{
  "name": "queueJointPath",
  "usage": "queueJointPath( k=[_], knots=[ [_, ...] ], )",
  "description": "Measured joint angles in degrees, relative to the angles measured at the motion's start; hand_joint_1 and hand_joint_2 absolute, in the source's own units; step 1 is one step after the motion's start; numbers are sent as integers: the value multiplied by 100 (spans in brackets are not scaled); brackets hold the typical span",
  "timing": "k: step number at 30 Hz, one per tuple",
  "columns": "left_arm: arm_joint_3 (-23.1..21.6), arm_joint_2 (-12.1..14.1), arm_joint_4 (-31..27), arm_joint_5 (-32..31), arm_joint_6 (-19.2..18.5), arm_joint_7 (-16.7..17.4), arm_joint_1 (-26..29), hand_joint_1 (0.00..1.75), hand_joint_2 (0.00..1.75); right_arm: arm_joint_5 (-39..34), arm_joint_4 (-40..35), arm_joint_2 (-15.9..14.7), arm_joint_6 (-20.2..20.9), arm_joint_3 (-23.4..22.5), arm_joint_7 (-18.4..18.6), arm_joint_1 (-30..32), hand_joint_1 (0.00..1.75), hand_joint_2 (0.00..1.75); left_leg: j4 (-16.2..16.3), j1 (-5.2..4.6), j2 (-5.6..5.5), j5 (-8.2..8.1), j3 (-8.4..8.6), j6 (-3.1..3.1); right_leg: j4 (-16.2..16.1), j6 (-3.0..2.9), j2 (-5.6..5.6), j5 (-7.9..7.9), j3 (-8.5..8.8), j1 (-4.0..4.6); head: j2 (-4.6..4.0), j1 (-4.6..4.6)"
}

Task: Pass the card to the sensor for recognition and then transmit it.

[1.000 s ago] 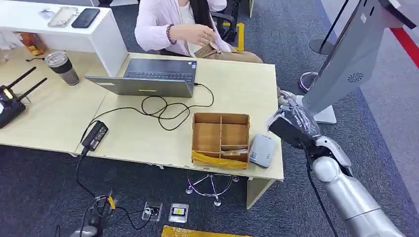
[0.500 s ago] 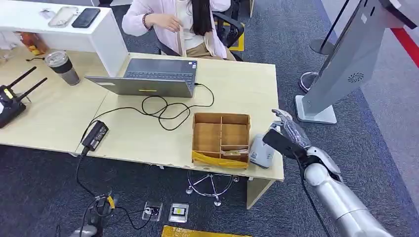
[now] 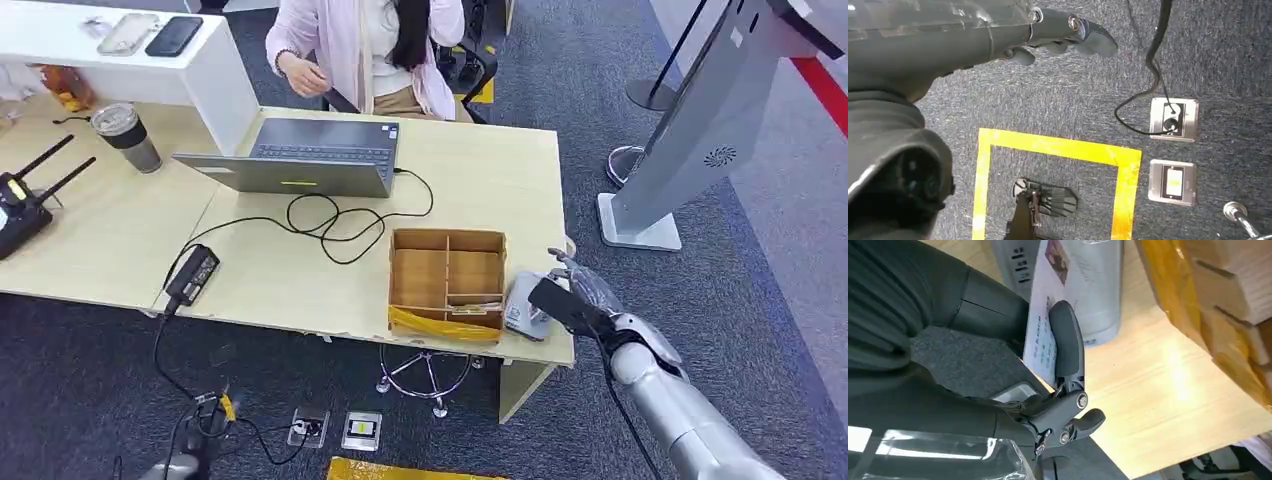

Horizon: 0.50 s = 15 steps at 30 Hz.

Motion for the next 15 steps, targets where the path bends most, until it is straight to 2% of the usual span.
queueJointPath(
  k=[15],
  knots=[
    [0, -22, 0, -42, 7, 4, -10, 0, 0, -42, 343, 66, -55, 2, -55, 12, 175, 175, 0, 1, 8, 0, 7, -1, 0, -3, 6, 2, 1, 1, 0, 0]
  ],
)
